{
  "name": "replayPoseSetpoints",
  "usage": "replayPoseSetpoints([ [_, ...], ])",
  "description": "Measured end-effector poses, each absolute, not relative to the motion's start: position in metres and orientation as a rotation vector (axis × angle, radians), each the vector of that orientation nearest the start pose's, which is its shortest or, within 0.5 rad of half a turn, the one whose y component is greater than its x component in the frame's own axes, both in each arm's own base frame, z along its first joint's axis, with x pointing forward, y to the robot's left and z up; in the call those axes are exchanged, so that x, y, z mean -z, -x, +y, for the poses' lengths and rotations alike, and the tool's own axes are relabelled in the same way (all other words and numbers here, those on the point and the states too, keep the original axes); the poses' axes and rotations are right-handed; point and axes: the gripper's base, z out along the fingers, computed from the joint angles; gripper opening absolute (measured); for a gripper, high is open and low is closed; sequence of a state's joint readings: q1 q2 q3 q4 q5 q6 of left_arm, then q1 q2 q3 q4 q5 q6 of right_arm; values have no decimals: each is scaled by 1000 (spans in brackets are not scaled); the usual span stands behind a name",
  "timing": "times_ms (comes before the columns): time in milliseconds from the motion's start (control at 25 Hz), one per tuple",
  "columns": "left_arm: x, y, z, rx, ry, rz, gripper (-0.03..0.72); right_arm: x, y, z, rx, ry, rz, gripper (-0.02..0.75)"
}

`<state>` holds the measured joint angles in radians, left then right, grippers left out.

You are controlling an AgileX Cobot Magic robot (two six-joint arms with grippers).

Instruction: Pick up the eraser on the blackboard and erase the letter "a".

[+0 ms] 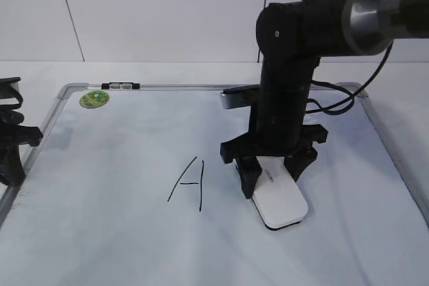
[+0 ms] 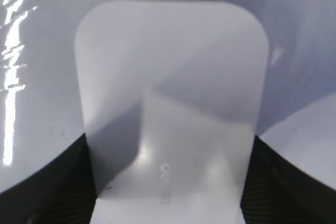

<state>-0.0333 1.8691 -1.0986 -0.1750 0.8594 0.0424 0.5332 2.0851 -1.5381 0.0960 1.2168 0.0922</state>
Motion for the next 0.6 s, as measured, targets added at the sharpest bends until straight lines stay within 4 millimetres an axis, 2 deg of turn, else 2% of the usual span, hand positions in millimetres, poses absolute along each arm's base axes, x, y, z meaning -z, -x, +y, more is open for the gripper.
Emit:
replayPoseSetpoints([
  [320,-150,-331,-23,208,57,3105,44,-168,-314,244,-82,821,3168,535],
  [600,-150,-331,-23,208,57,3105,44,-168,-313,246,-72,840,3162,535],
])
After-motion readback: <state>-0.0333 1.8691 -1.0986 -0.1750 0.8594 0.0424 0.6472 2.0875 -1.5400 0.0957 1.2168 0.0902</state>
